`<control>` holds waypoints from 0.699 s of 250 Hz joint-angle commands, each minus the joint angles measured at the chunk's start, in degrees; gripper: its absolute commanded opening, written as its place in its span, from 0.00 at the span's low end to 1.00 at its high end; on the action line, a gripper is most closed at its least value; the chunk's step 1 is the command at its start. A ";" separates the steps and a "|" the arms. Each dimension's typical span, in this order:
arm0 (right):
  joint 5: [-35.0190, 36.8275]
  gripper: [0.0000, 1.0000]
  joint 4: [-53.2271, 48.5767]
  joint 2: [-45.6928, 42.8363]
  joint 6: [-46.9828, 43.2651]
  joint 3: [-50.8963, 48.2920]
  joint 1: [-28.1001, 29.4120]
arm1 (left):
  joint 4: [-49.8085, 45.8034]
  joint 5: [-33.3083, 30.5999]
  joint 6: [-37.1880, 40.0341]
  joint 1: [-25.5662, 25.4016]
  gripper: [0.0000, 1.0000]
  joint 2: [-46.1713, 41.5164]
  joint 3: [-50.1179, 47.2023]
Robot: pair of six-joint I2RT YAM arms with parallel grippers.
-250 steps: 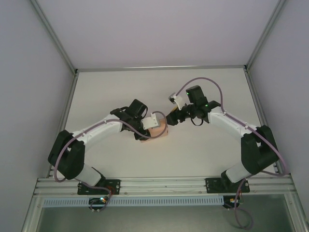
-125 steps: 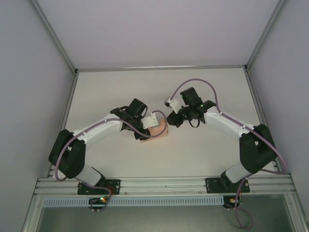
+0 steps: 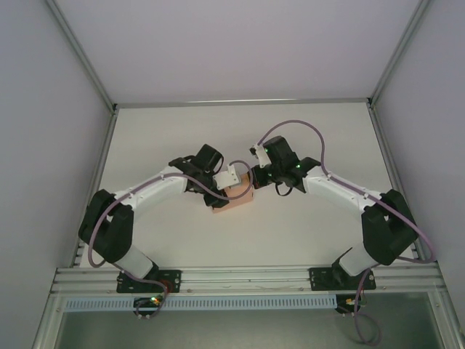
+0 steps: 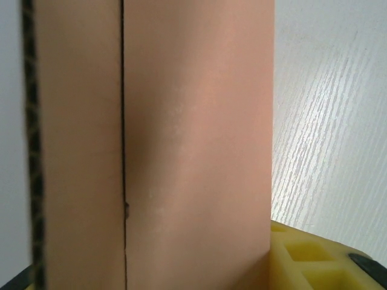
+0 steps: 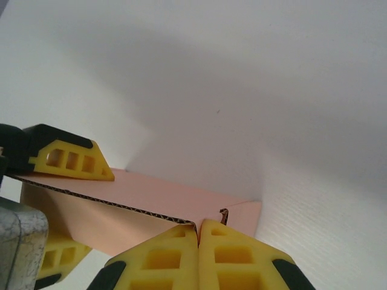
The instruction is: Assemble paper box
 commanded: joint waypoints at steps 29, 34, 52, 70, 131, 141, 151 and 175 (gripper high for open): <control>-3.68 0.00 5.73 -0.02 -3.20 -7.34 2.88 | 2.06 0.29 0.18 -0.08 0.43 1.76 0.45; -3.54 0.00 6.82 -0.34 -4.08 -8.32 3.05 | 2.05 0.23 0.23 -0.09 0.43 1.71 0.45; -3.50 0.00 10.76 -1.24 -5.95 -11.68 3.20 | 1.99 0.25 0.38 -0.08 0.44 1.72 0.54; -4.06 0.00 14.30 -1.83 -6.96 -14.61 3.46 | 1.95 0.20 0.23 -0.04 0.44 1.79 0.71; -3.09 0.00 20.22 -1.78 -5.85 -20.07 4.70 | 2.07 -0.26 -0.33 0.00 0.45 2.38 1.07; -2.84 0.00 19.71 -1.54 -4.32 -20.11 4.85 | 2.44 -0.81 -0.71 0.08 0.45 2.42 1.06; -2.83 0.00 19.38 -1.70 -2.65 -20.19 5.25 | 2.29 -0.88 -1.11 0.04 0.45 2.59 1.31; -1.51 0.00 14.28 -2.49 3.03 -17.89 5.61 | 2.28 -0.51 -1.31 0.00 0.45 2.67 1.42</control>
